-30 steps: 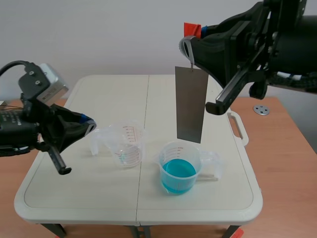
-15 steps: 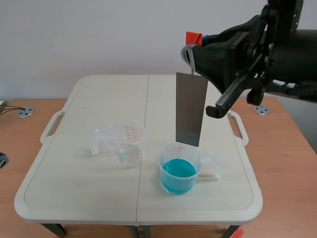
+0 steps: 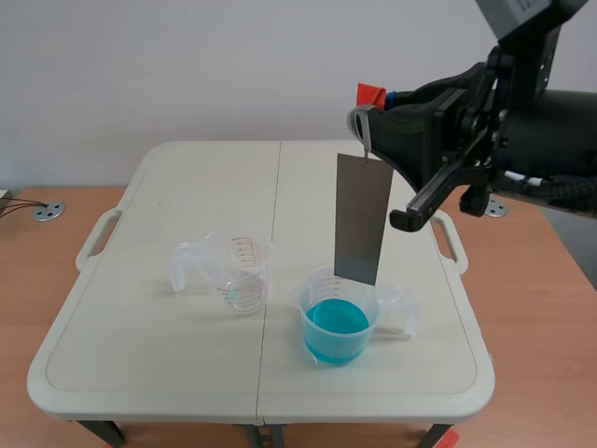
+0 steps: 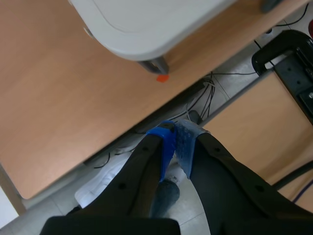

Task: Hold the metal plate by the orange handle, dip it into the blue solution, take it out and point at it, then put the plate back in the beaker on the left.
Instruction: 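Lower the plate into the blue solution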

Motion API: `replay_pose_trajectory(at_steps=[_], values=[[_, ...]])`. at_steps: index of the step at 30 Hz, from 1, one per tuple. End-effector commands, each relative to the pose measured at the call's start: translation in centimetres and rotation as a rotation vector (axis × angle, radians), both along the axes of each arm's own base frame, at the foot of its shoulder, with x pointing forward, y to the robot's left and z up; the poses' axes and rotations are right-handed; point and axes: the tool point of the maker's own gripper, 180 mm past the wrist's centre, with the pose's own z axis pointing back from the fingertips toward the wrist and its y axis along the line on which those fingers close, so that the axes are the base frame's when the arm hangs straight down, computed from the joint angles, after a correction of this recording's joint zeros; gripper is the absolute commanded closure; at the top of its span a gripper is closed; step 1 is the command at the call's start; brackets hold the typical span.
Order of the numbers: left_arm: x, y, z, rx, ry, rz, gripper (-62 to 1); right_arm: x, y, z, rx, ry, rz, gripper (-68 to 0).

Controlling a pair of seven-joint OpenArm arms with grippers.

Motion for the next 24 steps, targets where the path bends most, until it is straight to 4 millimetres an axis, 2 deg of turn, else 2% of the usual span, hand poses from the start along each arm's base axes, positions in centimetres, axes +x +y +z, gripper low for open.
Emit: replay_pose_trajectory(at_steps=[1, 6, 10, 24], values=[[-0.3, -0.3, 0.1, -0.017, -0.004, 0.009, -1.6, 0.1, 0.0, 0.7, 0.022, -0.024, 0.007, -1.5], [-2.5, -0.3, -0.4, -0.020, 0.055, 0.009, -1.6, 0.1, 0.5, -0.4, 0.026, 0.002, 0.020, -1.5], [-3.5, -0.3, -0.6, -0.018, 0.081, 0.009, -1.6, 0.0, 0.8, -1.1, 0.028, 0.018, 0.030, -1.5], [-3.6, -0.2, -0.7, -0.018, 0.086, 0.009, -1.6, 0.4, 0.8, -3.9, 0.028, 0.064, 0.024, -1.5]])
